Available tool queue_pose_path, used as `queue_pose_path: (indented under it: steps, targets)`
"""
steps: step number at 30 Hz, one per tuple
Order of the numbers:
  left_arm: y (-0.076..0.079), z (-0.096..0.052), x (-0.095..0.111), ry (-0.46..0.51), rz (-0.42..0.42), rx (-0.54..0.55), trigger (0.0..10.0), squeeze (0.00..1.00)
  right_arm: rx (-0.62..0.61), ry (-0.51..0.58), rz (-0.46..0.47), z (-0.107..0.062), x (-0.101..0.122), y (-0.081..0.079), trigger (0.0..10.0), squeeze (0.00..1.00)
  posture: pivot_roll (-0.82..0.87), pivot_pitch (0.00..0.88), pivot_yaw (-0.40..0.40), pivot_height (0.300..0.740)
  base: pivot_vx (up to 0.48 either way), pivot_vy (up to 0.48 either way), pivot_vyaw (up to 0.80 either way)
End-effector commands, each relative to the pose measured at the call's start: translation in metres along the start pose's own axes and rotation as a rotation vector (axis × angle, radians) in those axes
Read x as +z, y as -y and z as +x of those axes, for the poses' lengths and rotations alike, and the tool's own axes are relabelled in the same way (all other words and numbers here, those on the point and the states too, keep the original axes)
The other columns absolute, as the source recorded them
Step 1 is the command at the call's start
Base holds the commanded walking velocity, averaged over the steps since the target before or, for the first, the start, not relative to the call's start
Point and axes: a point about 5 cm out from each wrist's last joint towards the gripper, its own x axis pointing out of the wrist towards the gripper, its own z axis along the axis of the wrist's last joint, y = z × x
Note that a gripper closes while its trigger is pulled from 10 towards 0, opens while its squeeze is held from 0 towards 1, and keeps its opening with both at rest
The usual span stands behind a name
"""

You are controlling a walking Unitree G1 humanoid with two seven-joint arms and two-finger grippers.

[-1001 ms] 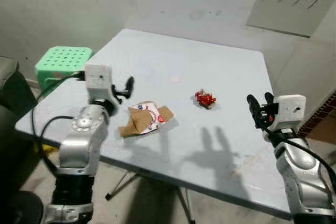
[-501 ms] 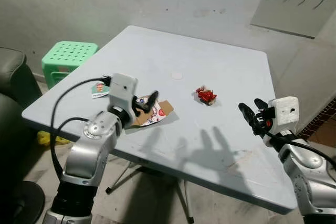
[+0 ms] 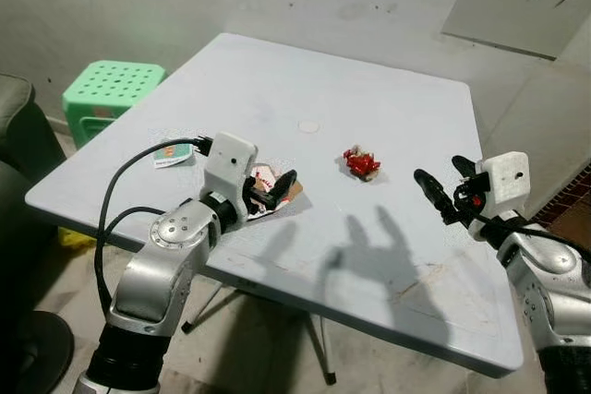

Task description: Picking trash to rubbish bin

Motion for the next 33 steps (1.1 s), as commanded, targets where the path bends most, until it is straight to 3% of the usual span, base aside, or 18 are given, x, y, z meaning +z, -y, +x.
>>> queue_pose_path:
  steps: [1, 6, 7, 15, 20, 33]
  targets:
    - [0.007, -0.001, 0.005, 0.014, 0.004, -0.046, 10.0, 0.0, 0.01, -0.006, -0.029, 0.004, 0.002, 0.009, 10.0, 1.0, 0.0, 0.11, -0.115, 0.74, 0.0, 0.0, 0.0]
    - [0.008, -0.002, 0.008, 0.023, 0.014, -0.055, 10.0, 0.0, 0.065, -0.013, -0.017, 0.013, 0.003, 0.01, 10.0, 1.0, 0.01, 0.103, -0.117, 0.74, 0.0, 0.0, 0.0]
    - [0.008, -0.003, 0.009, 0.025, 0.016, -0.059, 10.0, 0.0, 0.067, -0.015, -0.028, 0.017, 0.004, 0.011, 10.0, 0.0, 0.02, 0.109, -0.116, 0.74, 0.0, 0.0, 0.0]
    - [0.012, -0.007, 0.018, 0.041, 0.024, -0.107, 10.0, 0.0, 0.131, -0.037, -0.01, 0.041, 0.005, 0.011, 10.0, 0.0, 0.05, 0.139, -0.116, 0.74, 0.0, 0.0, 0.0]
    - [0.014, -0.018, 0.018, 0.021, 0.022, -0.129, 10.0, 0.0, 0.153, -0.031, -0.006, 0.056, 0.011, 0.006, 10.0, 0.0, 0.09, 0.184, -0.108, 0.74, 0.0, 0.0, 0.0]
    - [0.018, -0.036, 0.019, -0.024, 0.002, -0.133, 10.0, 0.0, 0.131, -0.021, -0.026, 0.074, 0.029, 0.01, 10.0, 0.0, 0.12, 0.294, -0.106, 0.74, 0.0, 0.0, 0.0]
